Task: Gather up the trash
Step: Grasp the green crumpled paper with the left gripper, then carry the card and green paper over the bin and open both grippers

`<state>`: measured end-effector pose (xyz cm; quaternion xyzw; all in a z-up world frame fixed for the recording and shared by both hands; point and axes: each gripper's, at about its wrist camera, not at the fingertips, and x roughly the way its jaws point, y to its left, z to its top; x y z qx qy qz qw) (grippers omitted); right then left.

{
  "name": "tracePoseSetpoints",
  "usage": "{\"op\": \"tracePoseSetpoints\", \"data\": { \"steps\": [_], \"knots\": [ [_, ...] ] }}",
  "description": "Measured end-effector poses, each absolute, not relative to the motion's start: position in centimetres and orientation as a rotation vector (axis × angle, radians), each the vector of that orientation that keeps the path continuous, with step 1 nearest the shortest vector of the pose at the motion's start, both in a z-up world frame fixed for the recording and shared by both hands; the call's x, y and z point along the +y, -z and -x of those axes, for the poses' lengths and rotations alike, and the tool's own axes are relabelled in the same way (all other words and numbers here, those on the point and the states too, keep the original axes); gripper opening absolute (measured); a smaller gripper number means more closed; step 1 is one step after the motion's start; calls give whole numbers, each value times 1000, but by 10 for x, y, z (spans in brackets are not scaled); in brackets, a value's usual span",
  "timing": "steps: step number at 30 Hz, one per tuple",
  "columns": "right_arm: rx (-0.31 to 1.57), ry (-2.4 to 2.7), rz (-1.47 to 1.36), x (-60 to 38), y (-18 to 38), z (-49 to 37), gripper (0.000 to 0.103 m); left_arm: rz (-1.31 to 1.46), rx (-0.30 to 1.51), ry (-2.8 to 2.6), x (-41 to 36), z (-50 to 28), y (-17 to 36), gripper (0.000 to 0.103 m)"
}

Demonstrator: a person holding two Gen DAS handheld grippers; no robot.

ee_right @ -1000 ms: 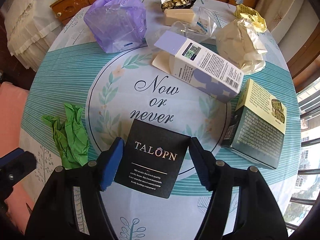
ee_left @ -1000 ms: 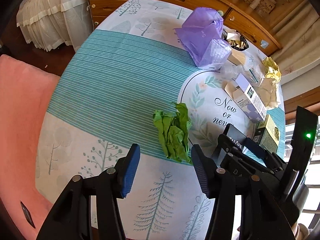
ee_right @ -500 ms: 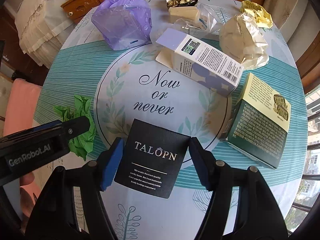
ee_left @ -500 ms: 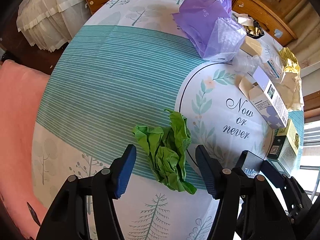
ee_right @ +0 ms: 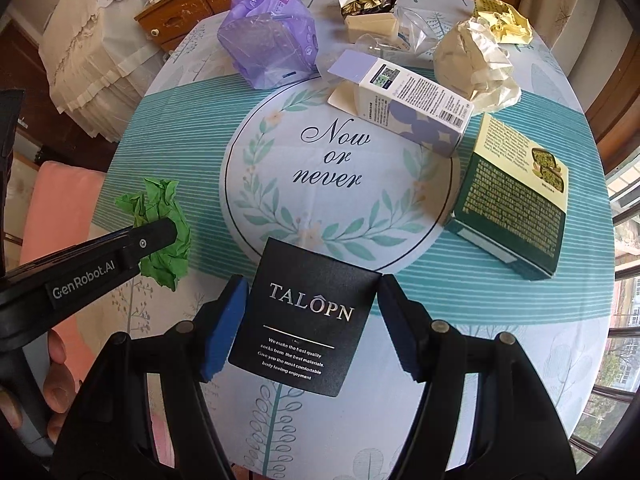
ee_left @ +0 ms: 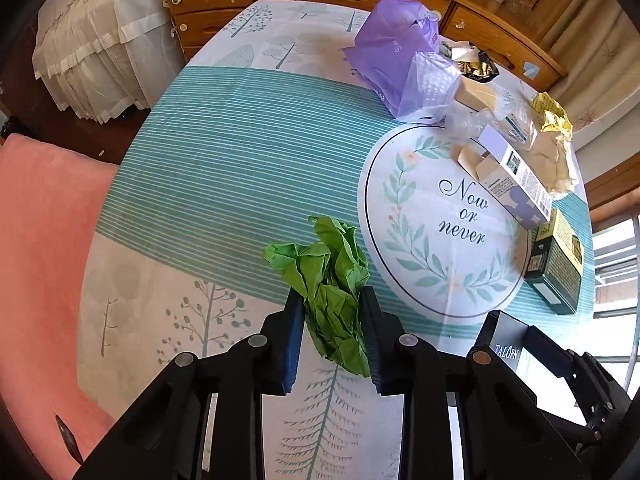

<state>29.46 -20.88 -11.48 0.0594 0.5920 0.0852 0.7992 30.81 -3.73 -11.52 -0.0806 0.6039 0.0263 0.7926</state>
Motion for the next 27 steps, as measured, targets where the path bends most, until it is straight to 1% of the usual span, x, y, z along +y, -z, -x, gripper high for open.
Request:
{"op": "tracePoseSetpoints", "data": {
  "steps": [8,15,19,22,27],
  "knots": [
    [1219,-162,-149,-194,80,-216,64,107,1228,35,-19,-217,71,27],
    [1168,-89,-211,-175,58,-120,64,42,1192,126,12,-117,49,27],
    [1160,-51,-257,-160,60,-57,64,-12,1183,185,27,-63,50,27],
    [1168,-32,-293,-150,72,-14,64,-45,1186,216,35,-27,60,27],
    [1241,-4,-347,-138,106,38,64,-74,1265,248,39,18,92,27]
  ]
}}
